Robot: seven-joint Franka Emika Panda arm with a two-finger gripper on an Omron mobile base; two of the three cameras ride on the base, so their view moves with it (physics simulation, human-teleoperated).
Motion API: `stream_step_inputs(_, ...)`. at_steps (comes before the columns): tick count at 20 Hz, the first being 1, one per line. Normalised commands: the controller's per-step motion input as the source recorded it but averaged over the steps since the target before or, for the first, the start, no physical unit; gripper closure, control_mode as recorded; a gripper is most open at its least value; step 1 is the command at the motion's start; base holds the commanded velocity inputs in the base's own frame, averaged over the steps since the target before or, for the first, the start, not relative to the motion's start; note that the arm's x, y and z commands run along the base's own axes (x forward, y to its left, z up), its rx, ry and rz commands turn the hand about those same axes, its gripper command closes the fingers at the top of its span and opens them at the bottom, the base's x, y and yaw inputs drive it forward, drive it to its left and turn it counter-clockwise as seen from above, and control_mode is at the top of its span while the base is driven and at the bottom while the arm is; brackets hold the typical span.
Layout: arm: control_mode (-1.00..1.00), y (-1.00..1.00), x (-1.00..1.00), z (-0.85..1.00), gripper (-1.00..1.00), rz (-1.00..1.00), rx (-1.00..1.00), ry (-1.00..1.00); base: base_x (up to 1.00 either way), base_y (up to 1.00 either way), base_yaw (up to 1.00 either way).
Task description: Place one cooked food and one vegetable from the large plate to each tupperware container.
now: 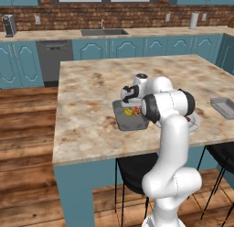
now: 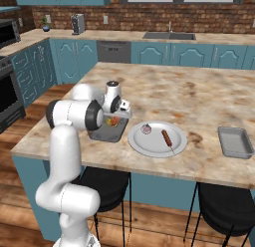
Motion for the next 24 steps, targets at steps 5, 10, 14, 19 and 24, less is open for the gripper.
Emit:
stream_step_inputs(5, -1.00, -0.01, 0.23, -0.37, 1.00, 0.00, 0.00, -0.03, 0.00, 0.00, 0.00)
stream_step_inputs(10, -1.00, 0.36, -0.69, -0.52, -1.00, 0.00, 0.00, -0.10, 0.00, 0.00, 0.00)
stream_step_inputs(14, -1.00, 0.00, -0.50, -0.01, -1.00, 0.00, 0.00, -0.06, 0.00, 0.00, 0.00)
stream_step_inputs(19, -1.00, 0.00, -0.02, 0.21, -1.00, 0.00, 0.00, -0.05, 0.00, 0.00, 0.00)
stream_step_inputs(24, -1.00, -0.04, -0.25, 0.75, -1.00, -0.02, 0.00, -0.15, 0.00, 0.00, 0.00)
